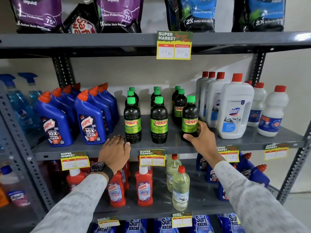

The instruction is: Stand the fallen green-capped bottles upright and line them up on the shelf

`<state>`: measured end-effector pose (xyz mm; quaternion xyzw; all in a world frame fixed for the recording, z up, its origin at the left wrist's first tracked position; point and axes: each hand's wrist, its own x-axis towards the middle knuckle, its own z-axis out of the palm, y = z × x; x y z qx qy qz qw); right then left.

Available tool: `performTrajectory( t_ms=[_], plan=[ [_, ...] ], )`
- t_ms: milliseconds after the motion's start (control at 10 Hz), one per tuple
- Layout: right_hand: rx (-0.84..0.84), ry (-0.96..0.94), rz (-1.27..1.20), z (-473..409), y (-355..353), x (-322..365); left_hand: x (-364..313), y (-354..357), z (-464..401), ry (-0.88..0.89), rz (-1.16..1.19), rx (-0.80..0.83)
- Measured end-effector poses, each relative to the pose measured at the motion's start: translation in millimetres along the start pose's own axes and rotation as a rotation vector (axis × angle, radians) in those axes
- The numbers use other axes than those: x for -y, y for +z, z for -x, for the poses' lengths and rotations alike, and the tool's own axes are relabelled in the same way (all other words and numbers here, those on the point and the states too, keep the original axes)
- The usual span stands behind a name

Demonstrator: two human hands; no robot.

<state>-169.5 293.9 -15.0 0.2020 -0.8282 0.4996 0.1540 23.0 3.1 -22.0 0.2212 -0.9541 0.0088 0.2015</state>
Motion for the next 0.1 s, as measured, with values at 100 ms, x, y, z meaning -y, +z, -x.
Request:
performTrajectory(
  t_ms=[100],
  plan=[
    [0.003,-0.035,0.002,4.5,-3.2,6.2,-2.2,-1.2,0.0,-0.018,0.034,-0.024]
  ],
)
